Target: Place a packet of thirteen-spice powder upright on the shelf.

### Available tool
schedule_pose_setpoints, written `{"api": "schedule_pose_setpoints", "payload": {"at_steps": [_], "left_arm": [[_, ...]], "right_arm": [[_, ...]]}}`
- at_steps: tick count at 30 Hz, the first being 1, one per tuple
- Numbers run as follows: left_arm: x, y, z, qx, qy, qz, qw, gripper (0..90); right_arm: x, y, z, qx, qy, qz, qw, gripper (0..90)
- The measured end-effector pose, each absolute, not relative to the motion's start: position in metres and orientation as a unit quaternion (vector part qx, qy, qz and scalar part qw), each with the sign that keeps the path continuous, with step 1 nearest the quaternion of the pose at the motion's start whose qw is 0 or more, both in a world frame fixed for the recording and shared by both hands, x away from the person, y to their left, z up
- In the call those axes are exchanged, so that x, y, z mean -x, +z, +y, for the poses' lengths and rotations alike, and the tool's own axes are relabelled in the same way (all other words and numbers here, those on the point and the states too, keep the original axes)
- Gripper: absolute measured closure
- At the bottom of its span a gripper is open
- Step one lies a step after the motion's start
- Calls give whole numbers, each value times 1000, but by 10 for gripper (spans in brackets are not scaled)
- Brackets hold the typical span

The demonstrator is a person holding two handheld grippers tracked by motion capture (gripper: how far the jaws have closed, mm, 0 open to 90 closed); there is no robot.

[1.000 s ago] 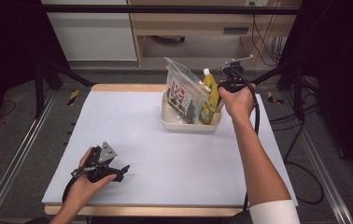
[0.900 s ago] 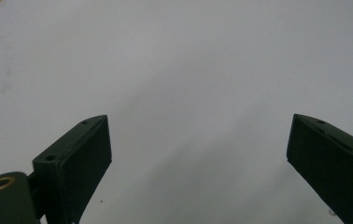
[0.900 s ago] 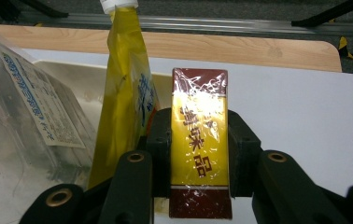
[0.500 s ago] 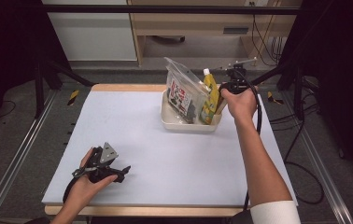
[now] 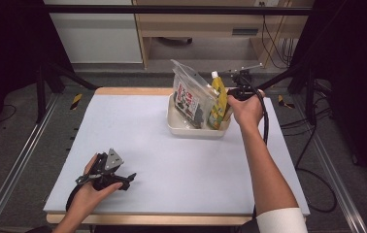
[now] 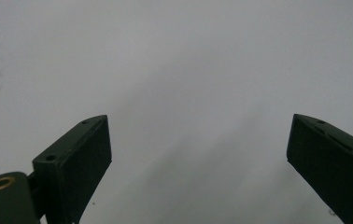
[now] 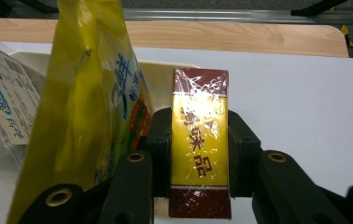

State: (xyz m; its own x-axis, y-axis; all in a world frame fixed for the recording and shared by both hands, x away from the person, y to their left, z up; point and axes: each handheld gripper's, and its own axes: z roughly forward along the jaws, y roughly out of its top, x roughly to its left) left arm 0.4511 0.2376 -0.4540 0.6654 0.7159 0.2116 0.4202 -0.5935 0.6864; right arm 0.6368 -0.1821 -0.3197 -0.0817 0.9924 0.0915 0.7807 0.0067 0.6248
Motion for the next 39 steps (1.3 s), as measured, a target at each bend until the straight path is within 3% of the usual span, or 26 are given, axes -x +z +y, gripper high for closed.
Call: {"api": "schedule_pose_setpoints", "payload": {"at_steps": [39], "left_arm": [[-450, -456, 229, -870, 237, 312, 298, 64]], "right_arm": [[-637, -330, -176, -652, 267, 677, 211, 678]]}}
